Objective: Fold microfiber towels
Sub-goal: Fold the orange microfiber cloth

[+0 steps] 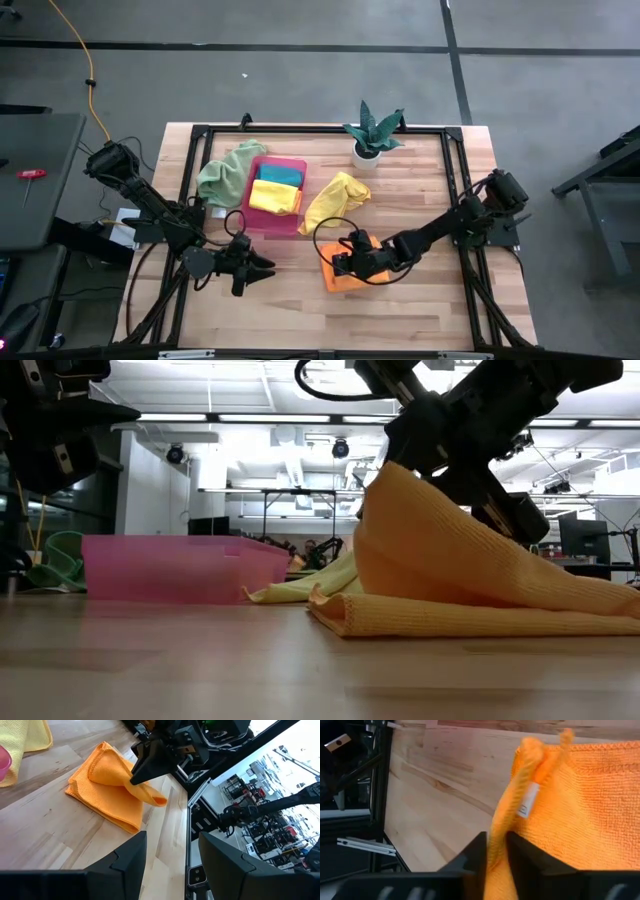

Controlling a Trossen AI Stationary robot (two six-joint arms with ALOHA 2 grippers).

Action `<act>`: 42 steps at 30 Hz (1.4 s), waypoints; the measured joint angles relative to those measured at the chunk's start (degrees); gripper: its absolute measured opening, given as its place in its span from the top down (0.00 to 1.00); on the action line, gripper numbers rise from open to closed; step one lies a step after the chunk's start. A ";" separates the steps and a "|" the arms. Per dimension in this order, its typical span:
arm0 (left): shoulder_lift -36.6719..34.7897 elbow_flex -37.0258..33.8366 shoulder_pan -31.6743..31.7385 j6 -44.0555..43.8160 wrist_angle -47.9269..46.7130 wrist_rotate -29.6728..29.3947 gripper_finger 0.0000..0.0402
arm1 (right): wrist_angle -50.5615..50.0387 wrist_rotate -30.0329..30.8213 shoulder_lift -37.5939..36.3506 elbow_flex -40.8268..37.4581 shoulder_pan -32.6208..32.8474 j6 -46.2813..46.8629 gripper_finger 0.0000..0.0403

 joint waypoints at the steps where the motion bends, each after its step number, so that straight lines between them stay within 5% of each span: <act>1: 0.00 0.00 0.00 0.00 0.02 0.00 0.58 | -0.02 0.00 0.00 0.00 -0.14 0.00 0.81; 10: 0.00 0.00 0.00 0.00 0.00 0.02 0.58 | -1.20 -2.62 -2.01 0.00 -1.72 -5.73 0.54; 22: 0.17 0.01 0.84 -1.30 -0.38 -0.94 0.58 | -15.05 -9.39 -11.98 0.00 -5.76 -20.26 0.53; 26: 1.66 0.77 4.16 -1.50 -1.60 3.98 0.58 | -17.94 -10.57 -13.59 0.00 -5.74 -23.51 0.53; 33: 11.40 11.79 11.07 1.53 -10.74 10.61 0.58 | -29.47 -8.03 -19.74 0.00 -5.63 -27.00 0.53; 42: 28.00 22.77 17.78 -14.76 -15.41 15.14 0.58 | -36.42 -2.70 -24.07 0.00 -3.81 -26.68 0.53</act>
